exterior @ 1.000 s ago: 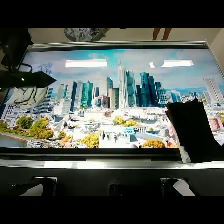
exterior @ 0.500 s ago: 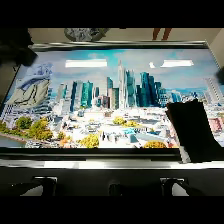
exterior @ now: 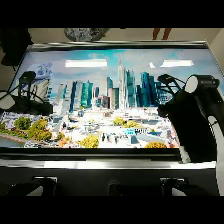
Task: Fold the shirts.
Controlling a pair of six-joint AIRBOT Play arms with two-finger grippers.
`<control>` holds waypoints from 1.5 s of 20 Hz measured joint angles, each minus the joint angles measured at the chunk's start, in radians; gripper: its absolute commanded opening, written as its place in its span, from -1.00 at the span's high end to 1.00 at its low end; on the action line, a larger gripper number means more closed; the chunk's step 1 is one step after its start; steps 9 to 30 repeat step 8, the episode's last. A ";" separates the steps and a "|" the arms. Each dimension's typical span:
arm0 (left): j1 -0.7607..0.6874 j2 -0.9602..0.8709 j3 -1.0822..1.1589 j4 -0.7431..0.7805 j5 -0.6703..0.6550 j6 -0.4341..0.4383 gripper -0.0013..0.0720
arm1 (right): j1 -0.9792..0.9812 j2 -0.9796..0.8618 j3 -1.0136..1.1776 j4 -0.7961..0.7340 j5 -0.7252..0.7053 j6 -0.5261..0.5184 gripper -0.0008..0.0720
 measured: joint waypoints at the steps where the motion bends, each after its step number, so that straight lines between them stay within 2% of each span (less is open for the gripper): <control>1: -0.001 0.007 -0.018 0.000 0.006 -0.001 0.07 | 0.006 -0.001 -0.006 0.000 0.005 0.002 -0.42; 30: -0.003 0.026 -0.056 0.004 0.023 -0.004 0.07 | 0.017 -0.004 -0.020 -0.008 0.019 0.005 -0.42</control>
